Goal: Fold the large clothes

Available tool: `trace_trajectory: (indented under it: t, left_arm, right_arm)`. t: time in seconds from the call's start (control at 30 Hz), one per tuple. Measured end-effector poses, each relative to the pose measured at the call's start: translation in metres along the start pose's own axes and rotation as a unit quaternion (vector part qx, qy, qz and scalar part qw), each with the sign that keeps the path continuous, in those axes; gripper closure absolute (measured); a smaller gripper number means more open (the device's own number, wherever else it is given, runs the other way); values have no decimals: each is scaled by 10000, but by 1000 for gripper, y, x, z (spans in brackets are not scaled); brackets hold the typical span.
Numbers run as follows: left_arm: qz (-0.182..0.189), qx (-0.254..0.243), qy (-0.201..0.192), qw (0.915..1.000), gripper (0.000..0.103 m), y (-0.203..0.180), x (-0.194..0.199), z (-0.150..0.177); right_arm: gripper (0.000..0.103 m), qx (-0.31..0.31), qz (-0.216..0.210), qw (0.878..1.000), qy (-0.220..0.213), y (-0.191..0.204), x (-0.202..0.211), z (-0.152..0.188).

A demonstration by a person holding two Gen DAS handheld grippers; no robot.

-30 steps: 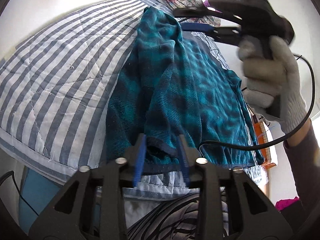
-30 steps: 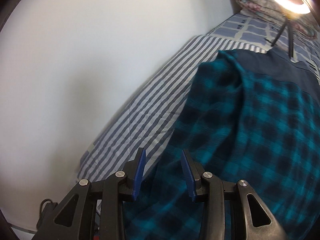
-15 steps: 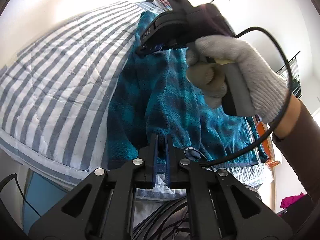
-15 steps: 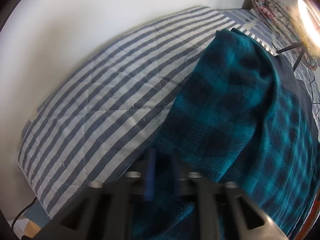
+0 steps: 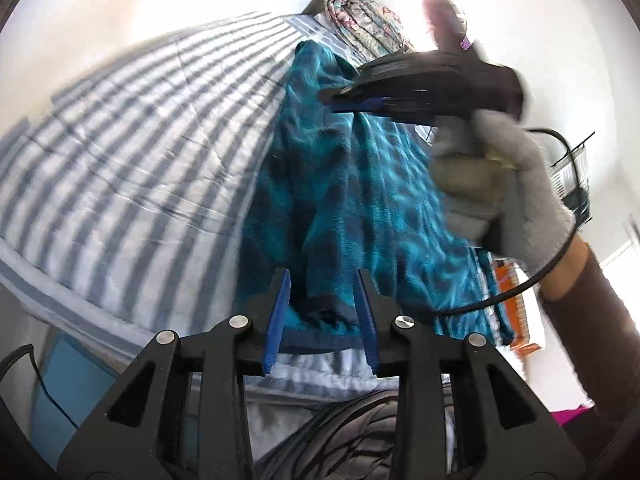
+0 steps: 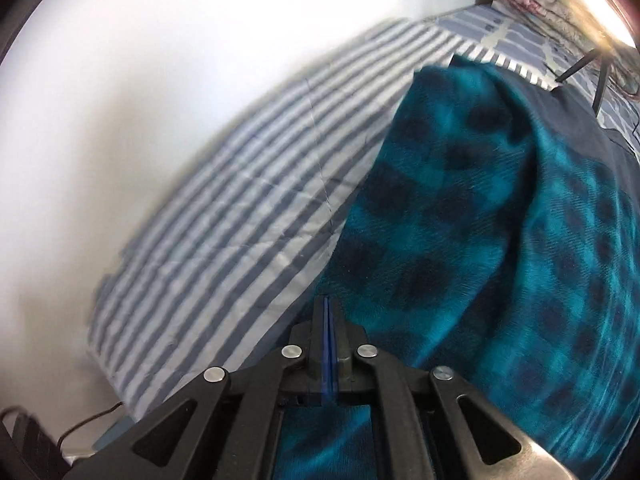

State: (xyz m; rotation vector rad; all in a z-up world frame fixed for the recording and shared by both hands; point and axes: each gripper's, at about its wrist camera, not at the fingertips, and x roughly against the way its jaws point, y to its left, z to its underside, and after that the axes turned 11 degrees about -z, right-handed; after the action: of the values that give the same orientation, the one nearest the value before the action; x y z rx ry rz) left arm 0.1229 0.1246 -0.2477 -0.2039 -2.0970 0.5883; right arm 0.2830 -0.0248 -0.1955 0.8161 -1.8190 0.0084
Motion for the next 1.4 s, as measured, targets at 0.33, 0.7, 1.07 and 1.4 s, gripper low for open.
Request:
trace_trajectory:
  t: [0.33, 0.7, 1.07, 1.4]
  left_arm:
    - [315, 261, 477, 9980, 71, -9, -40, 0]
    - [-94, -221, -12, 9997, 99, -23, 7, 11]
    - [-258, 97, 304, 9992, 96, 2, -4, 15]
    - [-354, 589, 35, 9976, 39, 17, -2, 6]
  right_arm:
    - [64, 328, -478, 9983, 32, 9, 45, 17]
    - [59, -19, 21, 9991, 416, -18, 33, 82]
    - [83, -614, -229, 9958, 633, -47, 2, 125]
    - [98, 29, 457, 9950, 889, -34, 13, 132]
